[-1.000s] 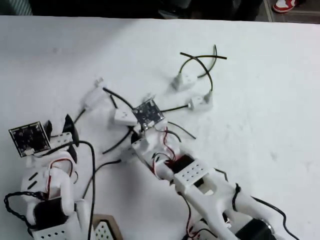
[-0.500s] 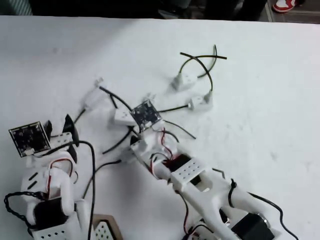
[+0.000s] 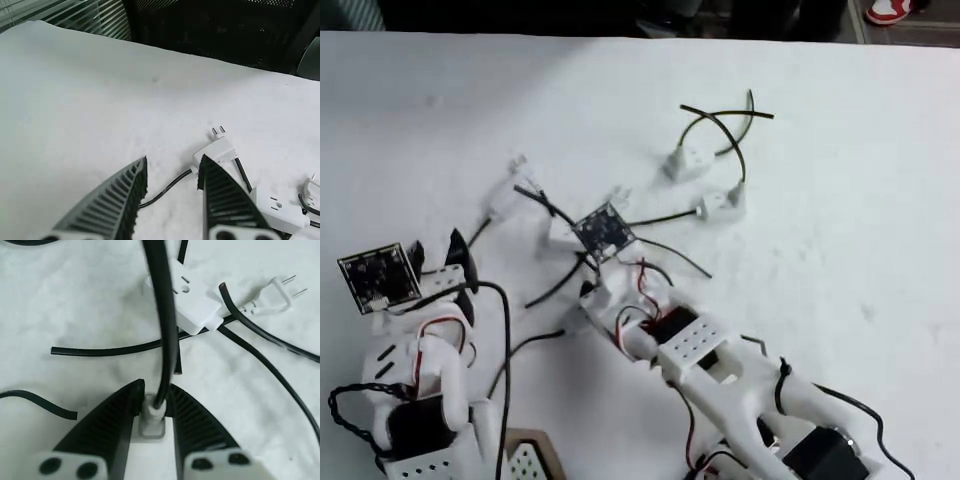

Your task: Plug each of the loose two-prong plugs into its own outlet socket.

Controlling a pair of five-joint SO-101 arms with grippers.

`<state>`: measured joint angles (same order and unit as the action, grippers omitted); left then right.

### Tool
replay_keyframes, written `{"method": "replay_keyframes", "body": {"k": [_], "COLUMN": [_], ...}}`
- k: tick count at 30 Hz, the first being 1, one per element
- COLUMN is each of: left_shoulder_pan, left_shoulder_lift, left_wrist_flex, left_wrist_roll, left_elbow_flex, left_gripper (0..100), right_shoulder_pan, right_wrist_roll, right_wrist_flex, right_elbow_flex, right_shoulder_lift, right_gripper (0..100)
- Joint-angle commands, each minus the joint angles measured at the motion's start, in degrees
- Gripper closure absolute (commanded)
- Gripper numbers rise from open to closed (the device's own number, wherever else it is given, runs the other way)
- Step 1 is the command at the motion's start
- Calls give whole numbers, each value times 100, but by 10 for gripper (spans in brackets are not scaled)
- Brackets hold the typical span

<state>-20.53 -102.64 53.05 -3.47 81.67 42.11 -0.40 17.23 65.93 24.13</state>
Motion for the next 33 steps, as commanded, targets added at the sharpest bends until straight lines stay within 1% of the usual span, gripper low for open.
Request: {"method": "replay_keyframes", "body": {"k": [1, 8, 15, 18, 20, 24, 33], "left_shoulder_pan": [-48, -48, -48, -48, -48, -48, -40], "left_shoulder_lift": [-57, -57, -57, -57, -57, -57, -57], "left_wrist_flex": [-35, -35, -35, -35, -35, -35, -35], "left_wrist_roll": [-26, -26, -26, -26, -26, -18, -18], "left_elbow_flex": [-141, -141, -141, -141, -141, -141, -132], "left_gripper": [816, 816, 816, 816, 816, 816, 816], "right_shoulder_pan": [75, 400, 409, 409, 409, 409, 409], "right_wrist_roll": [-141, -158, -132, -132, -132, -167, -176], "right_wrist_flex": [259, 752, 813, 927, 1305, 1930, 2062], "right_elbow_flex": [0, 9, -26, -141, -308, -703, -686], "right_shoulder_lift": [-66, -66, -277, -180, 22, 497, 725], "right_gripper": [982, 982, 973, 875, 821, 842, 854]}}
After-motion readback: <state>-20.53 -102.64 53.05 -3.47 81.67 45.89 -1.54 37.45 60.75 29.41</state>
